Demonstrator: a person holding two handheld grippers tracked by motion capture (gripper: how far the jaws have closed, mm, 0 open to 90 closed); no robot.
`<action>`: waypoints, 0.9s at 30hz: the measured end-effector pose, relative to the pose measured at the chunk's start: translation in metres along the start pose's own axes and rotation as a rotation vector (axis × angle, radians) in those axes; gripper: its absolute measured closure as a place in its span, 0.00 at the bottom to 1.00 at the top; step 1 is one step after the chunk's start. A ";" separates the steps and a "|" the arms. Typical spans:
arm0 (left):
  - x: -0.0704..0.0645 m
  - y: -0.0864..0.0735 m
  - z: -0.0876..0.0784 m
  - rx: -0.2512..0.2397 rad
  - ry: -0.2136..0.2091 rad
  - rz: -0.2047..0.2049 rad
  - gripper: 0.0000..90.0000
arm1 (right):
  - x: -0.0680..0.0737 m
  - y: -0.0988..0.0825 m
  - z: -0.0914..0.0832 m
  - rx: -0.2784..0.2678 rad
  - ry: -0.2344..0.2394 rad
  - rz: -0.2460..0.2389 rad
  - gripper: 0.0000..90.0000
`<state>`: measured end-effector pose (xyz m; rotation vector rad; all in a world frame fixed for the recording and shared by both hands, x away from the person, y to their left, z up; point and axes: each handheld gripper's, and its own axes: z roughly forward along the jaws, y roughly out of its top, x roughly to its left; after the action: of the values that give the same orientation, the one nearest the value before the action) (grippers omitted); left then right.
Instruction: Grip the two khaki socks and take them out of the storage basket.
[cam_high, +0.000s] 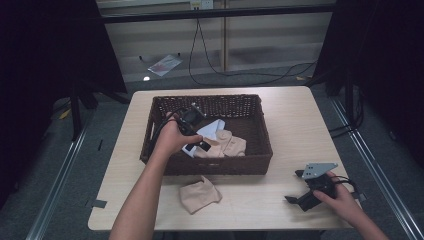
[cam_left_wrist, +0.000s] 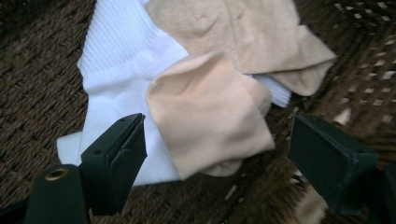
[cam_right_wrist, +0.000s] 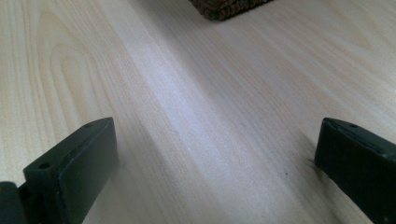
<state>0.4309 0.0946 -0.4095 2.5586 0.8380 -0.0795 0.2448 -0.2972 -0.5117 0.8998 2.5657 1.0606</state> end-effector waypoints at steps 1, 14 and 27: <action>0.002 0.000 0.002 0.011 0.000 0.005 0.21 | 0.000 0.000 0.000 -0.002 -0.002 -0.004 0.00; 0.020 -0.007 0.034 0.052 -0.034 0.012 0.22 | 0.000 0.000 0.000 -0.002 -0.002 -0.003 0.00; 0.010 0.002 0.008 0.075 -0.088 -0.016 0.96 | 0.000 0.000 0.000 0.000 0.000 0.000 0.00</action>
<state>0.4410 0.0957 -0.4185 2.5972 0.8367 -0.2308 0.2448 -0.2972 -0.5117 0.8998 2.5656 1.0607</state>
